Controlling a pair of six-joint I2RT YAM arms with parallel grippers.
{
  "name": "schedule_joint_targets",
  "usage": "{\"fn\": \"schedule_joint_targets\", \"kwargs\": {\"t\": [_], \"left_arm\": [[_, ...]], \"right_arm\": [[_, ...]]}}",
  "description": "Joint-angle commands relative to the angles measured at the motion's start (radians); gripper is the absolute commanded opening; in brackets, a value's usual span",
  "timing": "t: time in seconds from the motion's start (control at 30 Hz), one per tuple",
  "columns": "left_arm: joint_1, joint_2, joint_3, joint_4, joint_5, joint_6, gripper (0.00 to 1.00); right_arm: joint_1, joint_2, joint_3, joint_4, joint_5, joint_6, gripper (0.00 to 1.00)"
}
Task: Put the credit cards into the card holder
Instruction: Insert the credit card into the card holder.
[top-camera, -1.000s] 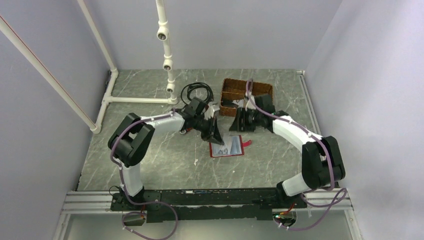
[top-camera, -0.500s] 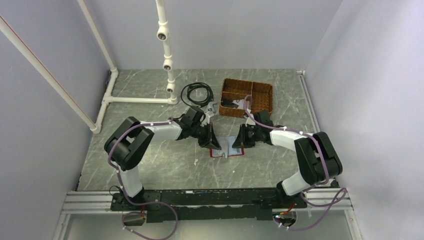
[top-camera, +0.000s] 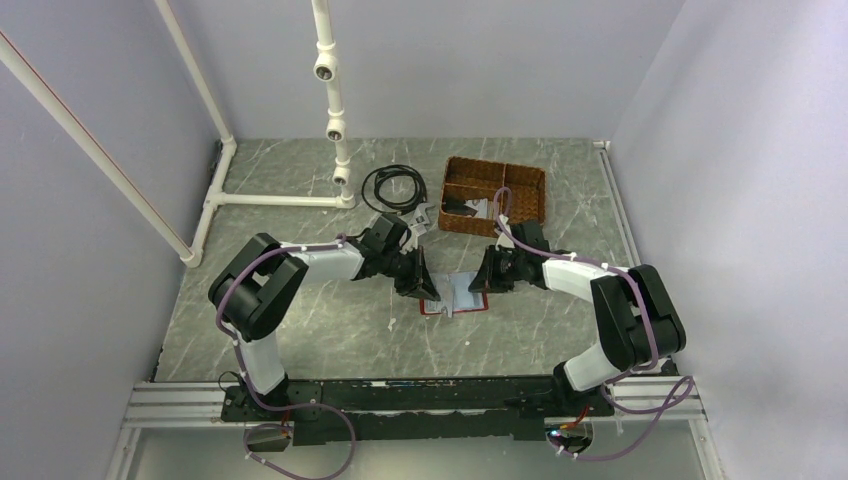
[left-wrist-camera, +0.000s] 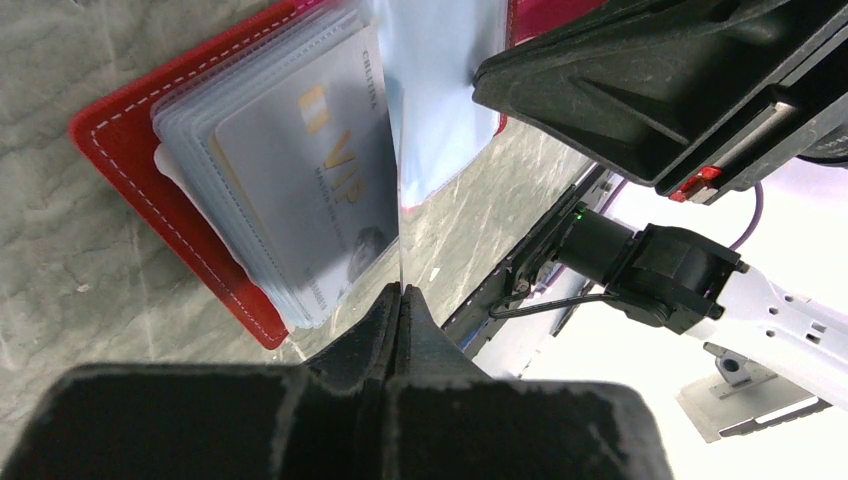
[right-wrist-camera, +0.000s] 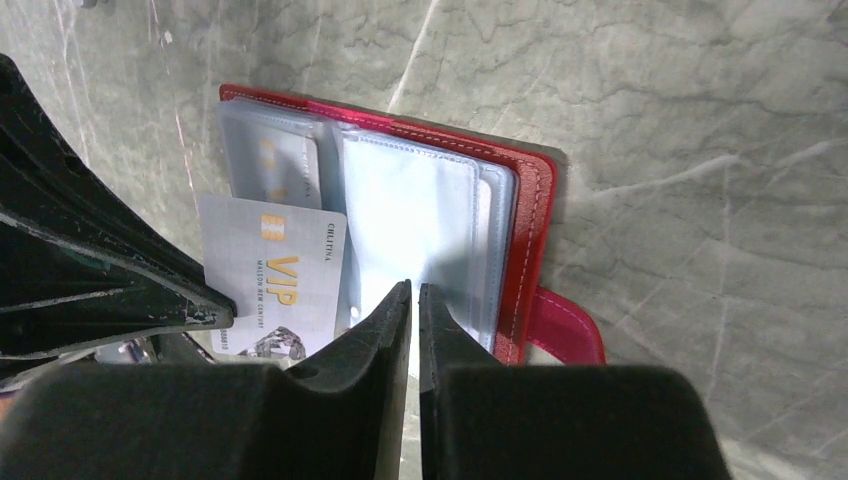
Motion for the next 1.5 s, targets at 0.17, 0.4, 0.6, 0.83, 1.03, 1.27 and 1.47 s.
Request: {"fn": "schedule_joint_targets", "kwargs": {"t": [0.17,0.4,0.6,0.83,1.03,1.27,1.47], "left_arm": [[0.004,0.009,0.007,0.033,0.017,0.007,0.00],[0.014,0.031,-0.009,0.105,0.045,0.001,0.00],[0.026,0.048,-0.012,0.118,0.056,0.006,0.00],[0.039,0.068,-0.027,0.204,0.095,-0.027,0.00],[0.043,0.118,-0.065,0.393,0.111,-0.148,0.00],[0.034,0.087,-0.099,0.395,-0.012,-0.138,0.00],[0.030,0.064,-0.114,0.369,-0.082,-0.115,0.00]], "right_arm": [[-0.017,-0.008,-0.027,-0.010,0.091,-0.022,0.10],[-0.018,-0.008,-0.028,-0.010,0.088,-0.024,0.10],[-0.019,-0.004,-0.025,-0.011,0.084,-0.026,0.10],[-0.017,0.002,-0.022,-0.012,0.082,-0.027,0.10],[-0.017,0.004,-0.021,-0.011,0.079,-0.027,0.09],[-0.017,0.006,-0.021,-0.013,0.075,-0.026,0.09],[-0.018,0.008,-0.022,-0.011,0.073,-0.024,0.09]]}}
